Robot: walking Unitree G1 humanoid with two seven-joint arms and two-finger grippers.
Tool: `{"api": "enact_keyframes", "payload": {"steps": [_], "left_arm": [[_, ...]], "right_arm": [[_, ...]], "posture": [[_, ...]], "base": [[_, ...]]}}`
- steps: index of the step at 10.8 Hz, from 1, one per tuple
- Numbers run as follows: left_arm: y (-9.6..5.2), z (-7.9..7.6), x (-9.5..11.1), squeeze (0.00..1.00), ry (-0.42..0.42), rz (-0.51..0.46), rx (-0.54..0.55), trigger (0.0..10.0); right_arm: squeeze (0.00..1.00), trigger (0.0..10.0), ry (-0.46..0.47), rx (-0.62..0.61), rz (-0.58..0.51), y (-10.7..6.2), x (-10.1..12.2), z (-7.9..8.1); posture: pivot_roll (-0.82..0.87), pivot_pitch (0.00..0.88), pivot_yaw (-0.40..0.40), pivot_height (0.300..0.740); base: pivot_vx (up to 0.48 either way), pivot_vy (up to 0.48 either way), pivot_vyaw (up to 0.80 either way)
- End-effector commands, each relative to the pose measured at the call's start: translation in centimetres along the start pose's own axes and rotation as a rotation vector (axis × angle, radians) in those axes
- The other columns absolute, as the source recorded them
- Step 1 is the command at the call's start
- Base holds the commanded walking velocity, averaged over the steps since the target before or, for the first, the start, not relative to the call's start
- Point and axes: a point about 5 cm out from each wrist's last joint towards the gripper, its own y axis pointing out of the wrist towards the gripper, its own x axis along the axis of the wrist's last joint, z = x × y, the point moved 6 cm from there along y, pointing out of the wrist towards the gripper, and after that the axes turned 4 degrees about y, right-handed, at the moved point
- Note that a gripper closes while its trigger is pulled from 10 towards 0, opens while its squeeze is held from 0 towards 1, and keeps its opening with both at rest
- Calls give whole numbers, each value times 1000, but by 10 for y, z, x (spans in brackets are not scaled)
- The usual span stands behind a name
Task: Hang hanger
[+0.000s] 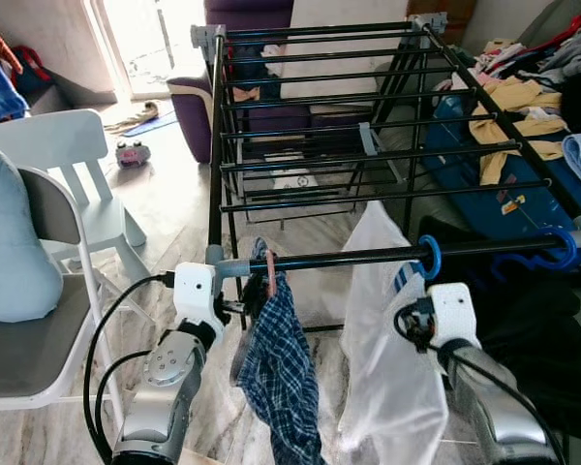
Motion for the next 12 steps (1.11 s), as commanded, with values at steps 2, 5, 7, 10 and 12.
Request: {"api": "enact_keyframes", "payload": {"steps": [2,5,7,10,12], "left_arm": [[3,-5,0,0,22,9,-31,10000],[8,-13,1,0,51,10,-84,10000],[8,-13,1,0,53,12,-89,10000],[7,-8,2,0,63,15,-78,10000],[8,-10,4,0,73,5,-88,10000]], "right_arm": [[1000,10000,4,-20,-95,-11,17,-2],[1000,10000,11,-22,-87,-14,13,0],[1000,10000,4,-20,-96,-16,15,3],[1000,10000,20,-15,-82,-18,7,8],[1000,10000,10,-23,-67,-18,6,6]], "posture": [[-184,0,27,740],[-200,0,46,740],[-211,0,63,740],[-209,0,74,740],[-207,0,76,740]], "base": [[0,0,0],[0,0,0],[0,0,0],[0,0,0],[0,0,0]]}}
